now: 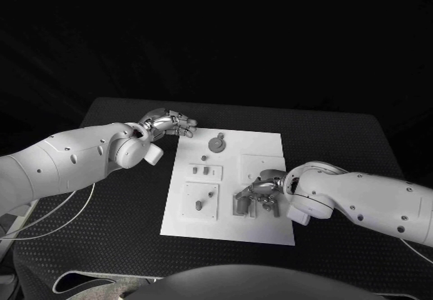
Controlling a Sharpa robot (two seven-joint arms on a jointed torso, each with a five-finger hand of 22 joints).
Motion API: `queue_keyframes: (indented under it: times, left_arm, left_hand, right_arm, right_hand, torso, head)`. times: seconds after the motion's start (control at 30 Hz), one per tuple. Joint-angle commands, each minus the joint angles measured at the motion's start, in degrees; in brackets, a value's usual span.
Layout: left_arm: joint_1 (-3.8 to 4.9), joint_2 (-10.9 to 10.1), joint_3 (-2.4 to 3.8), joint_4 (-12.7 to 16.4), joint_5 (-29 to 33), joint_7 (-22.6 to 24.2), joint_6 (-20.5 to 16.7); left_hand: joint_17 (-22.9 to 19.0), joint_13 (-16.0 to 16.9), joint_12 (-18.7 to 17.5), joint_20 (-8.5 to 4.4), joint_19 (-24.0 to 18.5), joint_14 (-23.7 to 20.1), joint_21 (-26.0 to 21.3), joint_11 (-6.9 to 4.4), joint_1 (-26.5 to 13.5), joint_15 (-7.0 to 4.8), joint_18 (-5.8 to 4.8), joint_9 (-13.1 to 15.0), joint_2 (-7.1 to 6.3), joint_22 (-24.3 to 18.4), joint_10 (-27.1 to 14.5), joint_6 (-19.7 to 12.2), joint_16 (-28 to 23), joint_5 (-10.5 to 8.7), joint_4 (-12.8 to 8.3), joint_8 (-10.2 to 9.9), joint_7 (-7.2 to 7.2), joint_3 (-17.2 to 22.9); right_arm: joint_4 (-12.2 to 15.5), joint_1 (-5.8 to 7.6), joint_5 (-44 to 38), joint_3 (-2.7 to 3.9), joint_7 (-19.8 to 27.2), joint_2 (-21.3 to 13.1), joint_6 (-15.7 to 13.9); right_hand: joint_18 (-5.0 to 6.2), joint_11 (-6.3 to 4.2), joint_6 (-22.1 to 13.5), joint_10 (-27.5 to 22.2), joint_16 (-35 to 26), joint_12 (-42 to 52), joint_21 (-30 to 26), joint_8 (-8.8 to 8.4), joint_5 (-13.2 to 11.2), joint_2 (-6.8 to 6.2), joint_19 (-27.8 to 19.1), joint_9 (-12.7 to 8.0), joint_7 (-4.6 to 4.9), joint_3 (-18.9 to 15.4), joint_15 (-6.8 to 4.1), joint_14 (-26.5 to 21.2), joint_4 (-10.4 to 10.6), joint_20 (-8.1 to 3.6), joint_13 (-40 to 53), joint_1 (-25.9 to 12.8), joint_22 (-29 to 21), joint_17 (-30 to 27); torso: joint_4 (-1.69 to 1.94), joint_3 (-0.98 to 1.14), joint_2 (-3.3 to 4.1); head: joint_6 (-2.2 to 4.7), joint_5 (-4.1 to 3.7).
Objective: Assemble the parts on the task board
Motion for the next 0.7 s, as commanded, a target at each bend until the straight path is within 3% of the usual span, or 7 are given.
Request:
queue_keyframes:
  times: [0.03, 0.7]
  left_arm:
    - [0.04, 0.1, 0.03, 0.2, 0.3, 0.5, 0.6]
    - [0.04, 0.0, 0.03, 0.2, 0.3, 0.4, 0.7]
  left_hand:
    - [0.1, 0.0, 0.1, 0.07, -0.5, -0.1, 0.2, 0.03, -0.7, 0.25, -0.43, -0.1, 0.08, -0.1, -0.2, -0.4, -0.3, -0.07, 0.0, 0.2, 0.05, 0.3]
    - [0.2, 0.0, 0.1, 0.07, -0.5, -0.2, 0.2, 0.04, -0.7, 0.26, -0.43, -0.1, 0.05, -0.1, -0.2, -0.4, -0.3, -0.08, 0.0, 0.2, 0.05, 0.4]
  right_arm:
    - [-0.1, -0.16, -0.6, -0.11, 0.1, 0.1, 1.5]
    - [-0.3, -0.16, -0.6, -0.23, 0.2, 0.5, 2.0]
  right_hand:
    - [0.77, 0.07, 0.1, -0.2, 0.4, -0.4, 0.0, -0.24, 0.1, -0.81, 0.0, 0.0, 0.1, 0.1, -0.22, -0.8, 0.6, -0.1, -0.1, 0.1, 1.0, -0.2]
    - [0.77, 0.21, -0.3, -0.6, 0.7, -0.4, -0.1, -0.63, 0.1, -2.3, -0.3, 0.1, 0.24, 1.0, -0.13, -1.3, 1.3, -0.04, -0.2, -0.3, 1.0, -0.8]
  torso:
    - [0.0, 0.03, 0.0]
    - [-0.01, 0.04, 0.01]
  head:
    - [-0.05, 0.0]
    - [-0.16, 0.14]
